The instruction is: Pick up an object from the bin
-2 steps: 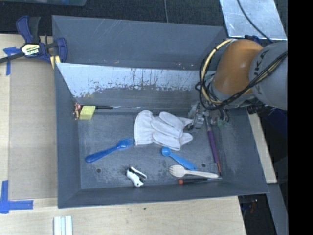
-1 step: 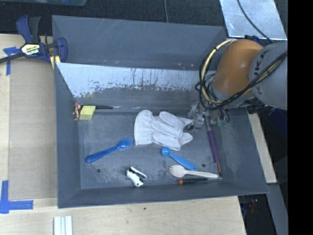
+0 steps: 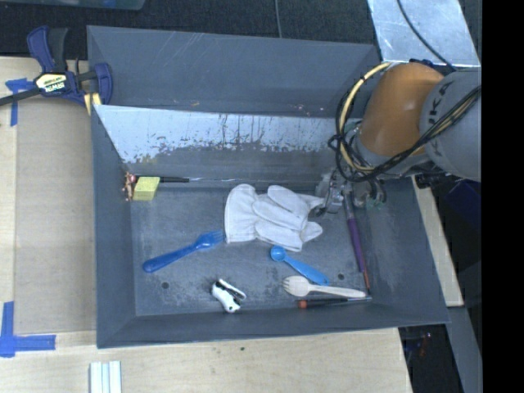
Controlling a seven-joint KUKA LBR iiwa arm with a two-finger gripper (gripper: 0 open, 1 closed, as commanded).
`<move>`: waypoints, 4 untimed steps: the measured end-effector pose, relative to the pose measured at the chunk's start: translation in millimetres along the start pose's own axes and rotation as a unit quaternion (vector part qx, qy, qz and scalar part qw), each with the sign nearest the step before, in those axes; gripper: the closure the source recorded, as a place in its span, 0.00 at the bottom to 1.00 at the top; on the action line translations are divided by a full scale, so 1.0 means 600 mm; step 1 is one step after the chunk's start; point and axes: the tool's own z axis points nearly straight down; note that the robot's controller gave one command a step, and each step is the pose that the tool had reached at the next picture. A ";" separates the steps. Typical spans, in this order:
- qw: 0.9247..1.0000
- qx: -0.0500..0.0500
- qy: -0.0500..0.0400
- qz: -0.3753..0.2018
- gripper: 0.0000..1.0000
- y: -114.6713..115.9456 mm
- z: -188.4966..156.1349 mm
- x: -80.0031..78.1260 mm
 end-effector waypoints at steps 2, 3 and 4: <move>1.000 0.000 -0.002 0.000 1.00 -0.001 -0.089 -0.001; 1.000 0.000 -0.002 -0.001 1.00 -0.001 -0.103 -0.001; 1.000 0.000 -0.004 -0.001 1.00 -0.001 -0.118 -0.003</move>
Offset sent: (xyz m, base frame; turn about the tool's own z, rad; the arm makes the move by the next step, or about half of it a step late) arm -0.0019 0.0002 0.0437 -0.0002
